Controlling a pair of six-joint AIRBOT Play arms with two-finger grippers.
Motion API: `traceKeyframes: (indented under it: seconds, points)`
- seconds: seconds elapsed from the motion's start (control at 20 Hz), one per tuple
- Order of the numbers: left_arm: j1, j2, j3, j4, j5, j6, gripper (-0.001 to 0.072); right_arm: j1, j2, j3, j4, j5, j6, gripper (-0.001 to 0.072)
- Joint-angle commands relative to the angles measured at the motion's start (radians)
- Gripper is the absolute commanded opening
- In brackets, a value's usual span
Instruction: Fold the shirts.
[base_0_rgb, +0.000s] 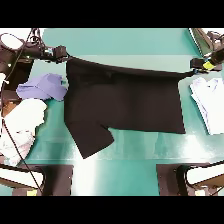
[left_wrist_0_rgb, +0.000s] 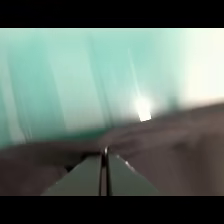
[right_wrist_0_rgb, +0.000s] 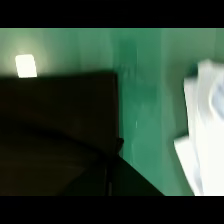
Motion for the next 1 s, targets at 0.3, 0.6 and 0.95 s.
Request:
traceKeyframes:
  seconds: [0.3,0.6,0.95]
  points:
    - [-0.001,-0.027,0.001,0.208,-0.087,0.086,0.0027,0.020,-0.031,-0.002,0.016,0.013,-0.048,0.0010]
    - [-0.001,-0.027,-0.008,0.339,-0.278,0.085,0.0027,0.020,0.026,-0.184,0.033,0.031,-0.049,0.0010]
    - [-0.001,-0.027,-0.161,0.338,-0.245,0.083,0.0027,0.020,0.079,-0.418,0.170,-0.117,-0.050,0.0014]
